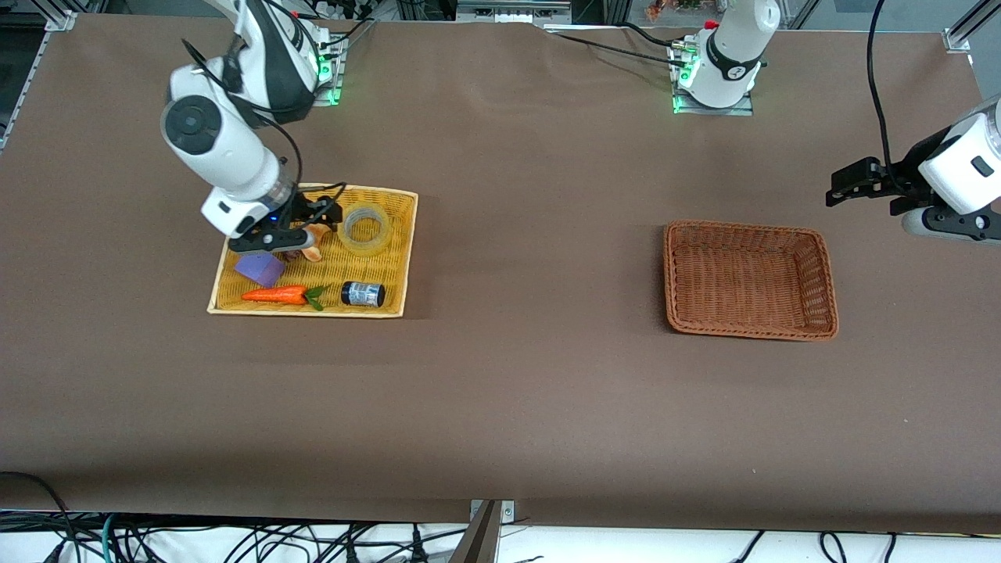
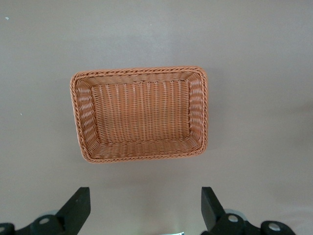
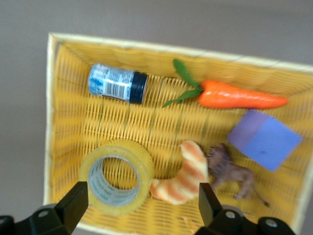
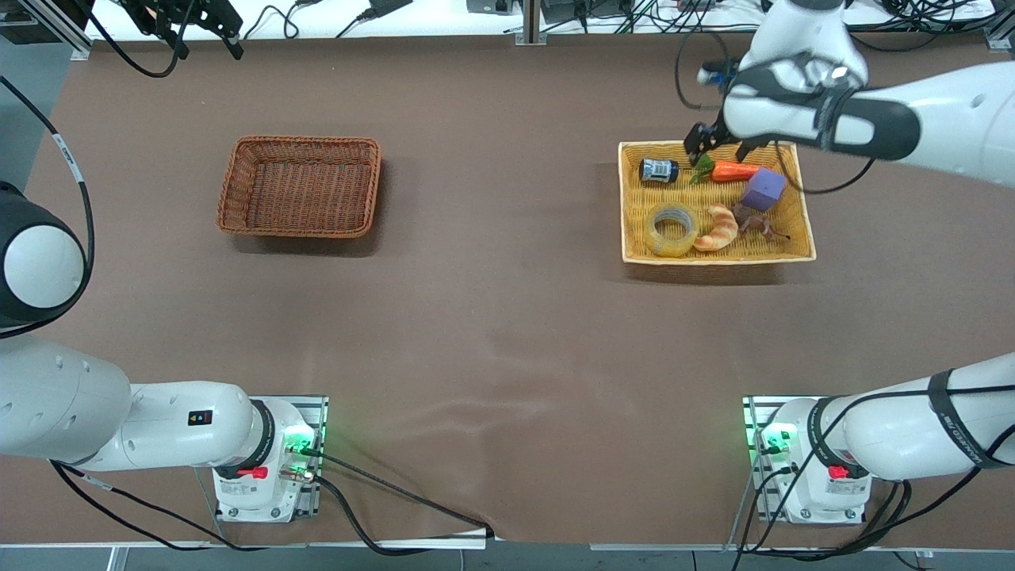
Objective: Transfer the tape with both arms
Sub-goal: 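Reach the right gripper down into the yellow tray and grasp the tape roll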
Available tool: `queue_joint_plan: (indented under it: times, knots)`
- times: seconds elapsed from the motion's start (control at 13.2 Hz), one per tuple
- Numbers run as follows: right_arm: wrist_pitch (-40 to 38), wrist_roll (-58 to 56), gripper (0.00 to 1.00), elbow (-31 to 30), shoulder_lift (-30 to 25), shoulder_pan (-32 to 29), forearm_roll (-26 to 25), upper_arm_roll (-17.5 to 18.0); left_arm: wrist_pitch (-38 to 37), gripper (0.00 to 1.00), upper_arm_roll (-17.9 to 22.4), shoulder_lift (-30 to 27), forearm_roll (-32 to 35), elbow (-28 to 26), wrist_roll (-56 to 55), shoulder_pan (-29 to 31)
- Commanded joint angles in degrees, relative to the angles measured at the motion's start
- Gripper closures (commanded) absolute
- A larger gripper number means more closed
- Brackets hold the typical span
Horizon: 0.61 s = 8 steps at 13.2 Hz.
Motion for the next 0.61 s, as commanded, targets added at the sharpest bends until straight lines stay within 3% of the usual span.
queue_joint_plan:
  times: [0.0,0.45,0.53]
  knots:
    - [7.6,2.9,0.00,-6.3,1.3,-0.1,-0.1,1.6,-1.2,0.00,0.1,0.6,-1.6,1.6,1.4,0.2]
    - [16.9,2.9,0.01,-13.1,4.2,-0.1,-0.1,2.5,-1.2,0.00,0.1,0.6,-1.6,1.6,1.4,0.2]
    - [17.3,2.9,0.09,-13.0,4.8,-0.1,-0.1,2.5,-1.2,0.00,0.1,0.6,-1.6,1.6,1.4,0.2]
